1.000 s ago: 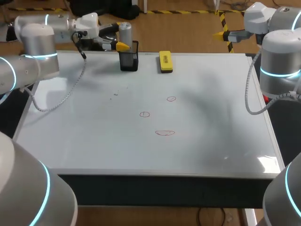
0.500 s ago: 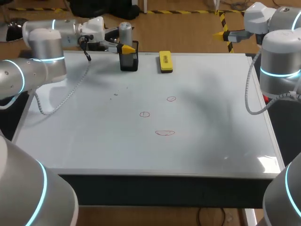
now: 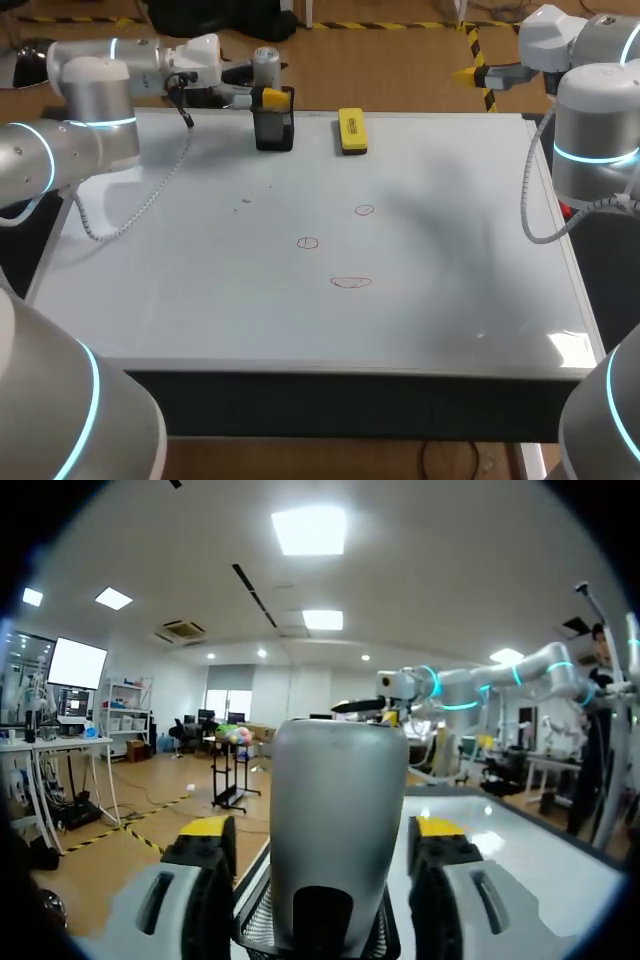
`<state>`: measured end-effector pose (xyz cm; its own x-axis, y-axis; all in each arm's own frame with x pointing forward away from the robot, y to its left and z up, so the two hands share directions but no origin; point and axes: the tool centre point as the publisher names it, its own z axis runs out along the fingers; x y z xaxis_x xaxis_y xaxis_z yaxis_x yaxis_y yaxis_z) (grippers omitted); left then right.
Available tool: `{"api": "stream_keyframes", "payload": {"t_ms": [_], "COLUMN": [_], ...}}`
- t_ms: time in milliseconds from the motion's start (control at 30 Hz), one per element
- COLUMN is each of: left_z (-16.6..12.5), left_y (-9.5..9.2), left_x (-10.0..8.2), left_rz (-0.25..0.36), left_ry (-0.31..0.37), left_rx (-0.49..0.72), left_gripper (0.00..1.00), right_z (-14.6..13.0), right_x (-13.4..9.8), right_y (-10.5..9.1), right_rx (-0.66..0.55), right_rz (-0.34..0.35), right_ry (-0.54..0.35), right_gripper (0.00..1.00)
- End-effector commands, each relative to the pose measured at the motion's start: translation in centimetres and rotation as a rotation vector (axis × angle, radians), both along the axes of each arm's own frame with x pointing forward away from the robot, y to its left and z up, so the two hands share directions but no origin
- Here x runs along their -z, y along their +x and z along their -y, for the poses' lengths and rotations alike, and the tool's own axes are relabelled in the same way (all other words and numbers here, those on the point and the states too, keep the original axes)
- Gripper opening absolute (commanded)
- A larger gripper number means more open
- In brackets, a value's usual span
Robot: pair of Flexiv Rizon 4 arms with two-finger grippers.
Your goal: Pick up the inspection probe, press it on each red-marked spot on the whiteboard one by one, put down the probe, pick up the eraser, and wipe off all the red marks.
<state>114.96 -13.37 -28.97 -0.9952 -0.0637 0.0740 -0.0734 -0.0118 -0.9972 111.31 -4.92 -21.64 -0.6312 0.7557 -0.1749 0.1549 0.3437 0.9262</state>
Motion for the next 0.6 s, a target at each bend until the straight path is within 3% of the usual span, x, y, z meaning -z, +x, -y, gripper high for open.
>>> {"api": "stream_keyframes", "payload": {"t_ms": [33, 67, 267, 600], "left_z": [-0.2, -0.3, -0.5, -0.5], "left_y": [-0.1, -0.1, -0.2, -0.8], "left_x": [-0.1, -0.1, -0.3, -2.2], "left_rz": [0.002, 0.003, 0.009, 0.044], "left_ry": [0.001, 0.001, -0.013, -0.039], "left_rx": [-0.009, -0.010, -0.025, -0.030], "left_gripper": [0.10, 0.00, 0.00, 0.00], "right_z": [0.0, 0.0, 0.0, 0.0], "right_x": [0.0, 0.0, 0.0, 0.0], "right_y": [0.0, 0.0, 0.0, 0.0], "right_rx": [-0.001, -0.001, -0.001, -0.001], "right_rz": [-0.002, -0.002, -0.002, -0.002], "right_ry": [-0.001, -0.001, -0.001, -0.001], "right_gripper": [1.00, 1.00, 1.00, 1.00]}}
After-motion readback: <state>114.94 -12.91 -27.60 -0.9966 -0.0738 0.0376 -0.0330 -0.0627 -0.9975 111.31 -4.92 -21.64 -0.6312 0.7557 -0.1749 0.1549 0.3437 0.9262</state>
